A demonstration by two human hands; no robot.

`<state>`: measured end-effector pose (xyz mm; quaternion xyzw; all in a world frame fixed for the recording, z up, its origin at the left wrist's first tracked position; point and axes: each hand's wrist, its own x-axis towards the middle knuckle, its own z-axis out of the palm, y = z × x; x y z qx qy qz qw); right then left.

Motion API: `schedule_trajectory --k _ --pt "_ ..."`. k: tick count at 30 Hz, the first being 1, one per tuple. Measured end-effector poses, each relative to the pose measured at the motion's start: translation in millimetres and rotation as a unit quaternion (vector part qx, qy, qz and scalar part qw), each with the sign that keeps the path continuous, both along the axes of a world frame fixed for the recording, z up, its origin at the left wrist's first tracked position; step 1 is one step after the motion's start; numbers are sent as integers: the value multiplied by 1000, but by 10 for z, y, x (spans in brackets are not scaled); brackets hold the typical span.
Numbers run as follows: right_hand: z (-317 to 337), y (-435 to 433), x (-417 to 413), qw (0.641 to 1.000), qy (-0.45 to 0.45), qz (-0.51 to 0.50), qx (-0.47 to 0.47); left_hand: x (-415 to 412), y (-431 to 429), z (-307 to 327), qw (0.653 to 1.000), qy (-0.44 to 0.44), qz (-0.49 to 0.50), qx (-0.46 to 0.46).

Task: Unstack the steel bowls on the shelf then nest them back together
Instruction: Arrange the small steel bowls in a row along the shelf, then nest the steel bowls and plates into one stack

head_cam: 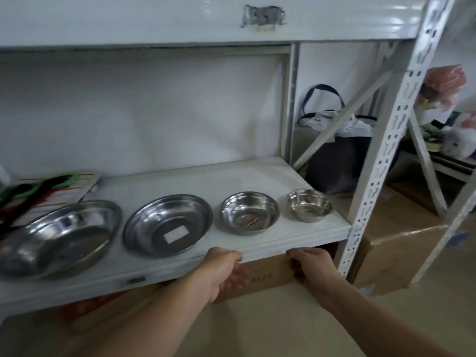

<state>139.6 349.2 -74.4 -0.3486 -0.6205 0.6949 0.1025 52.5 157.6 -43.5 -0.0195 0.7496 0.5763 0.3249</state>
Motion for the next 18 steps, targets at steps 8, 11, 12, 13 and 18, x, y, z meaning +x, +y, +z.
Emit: schedule_trajectory --k 8,11,12,13,18 --pt "341 -847 -445 998 14 54 38 -382 -1620 -116 962 93 249 -66" --pt "460 -1072 -775 992 17 80 92 -630 -1796 -35 952 106 282 -50" --pt "476 -1140 -884 989 14 90 116 -715 -1808 -24 952 105 283 -43" --pt "485 -1193 -983 985 10 100 141 -793 -1800 -27 953 105 281 -35" --pt "373 -1370 -1363 973 -23 106 203 -976 -1698 -181 949 116 294 8"
